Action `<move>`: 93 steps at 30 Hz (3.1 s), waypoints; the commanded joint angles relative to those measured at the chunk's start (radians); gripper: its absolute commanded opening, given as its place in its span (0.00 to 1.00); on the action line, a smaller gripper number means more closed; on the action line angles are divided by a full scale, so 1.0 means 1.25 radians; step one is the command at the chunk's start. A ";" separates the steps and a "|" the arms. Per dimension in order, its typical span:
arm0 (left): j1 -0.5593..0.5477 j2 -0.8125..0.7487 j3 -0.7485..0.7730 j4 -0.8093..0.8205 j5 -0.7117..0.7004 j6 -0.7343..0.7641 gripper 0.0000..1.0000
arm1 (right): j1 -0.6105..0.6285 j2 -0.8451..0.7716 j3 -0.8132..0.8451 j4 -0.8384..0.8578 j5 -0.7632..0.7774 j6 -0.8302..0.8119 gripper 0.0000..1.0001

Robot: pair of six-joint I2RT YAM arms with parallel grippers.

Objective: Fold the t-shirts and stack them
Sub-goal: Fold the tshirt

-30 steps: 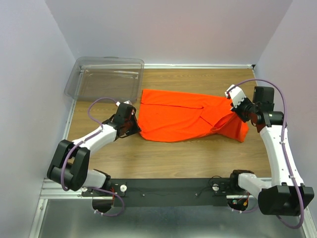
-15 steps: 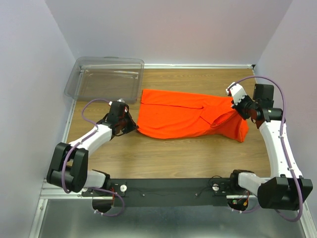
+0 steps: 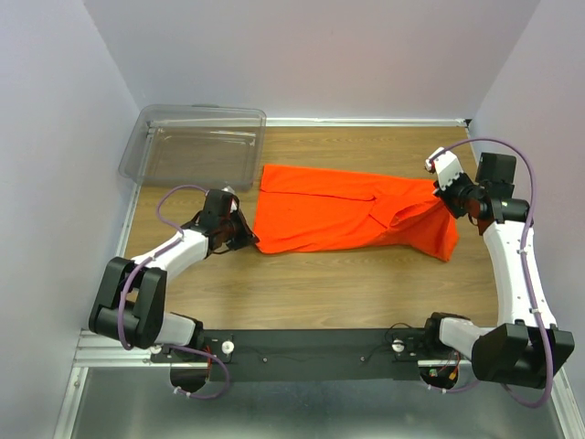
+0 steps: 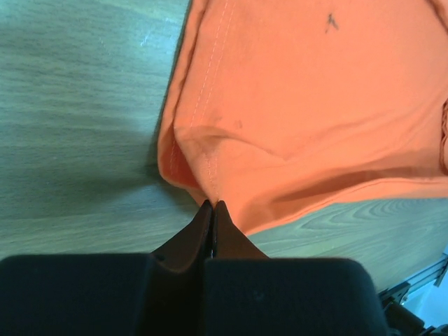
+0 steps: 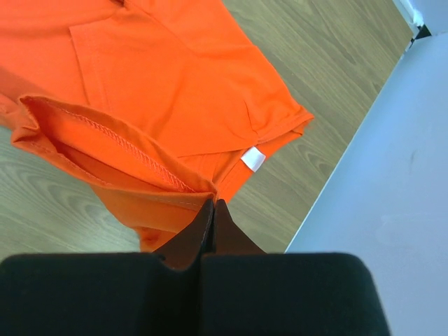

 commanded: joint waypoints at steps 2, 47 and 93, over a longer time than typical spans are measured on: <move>0.004 -0.001 -0.019 0.000 0.042 0.031 0.05 | -0.004 -0.006 0.020 0.020 -0.040 -0.004 0.01; 0.004 0.003 -0.075 -0.025 -0.055 -0.165 0.37 | -0.006 0.002 0.004 0.020 -0.046 -0.024 0.01; 0.045 0.135 0.154 -0.062 0.056 -0.122 0.06 | -0.062 0.073 0.104 0.045 -0.054 0.023 0.01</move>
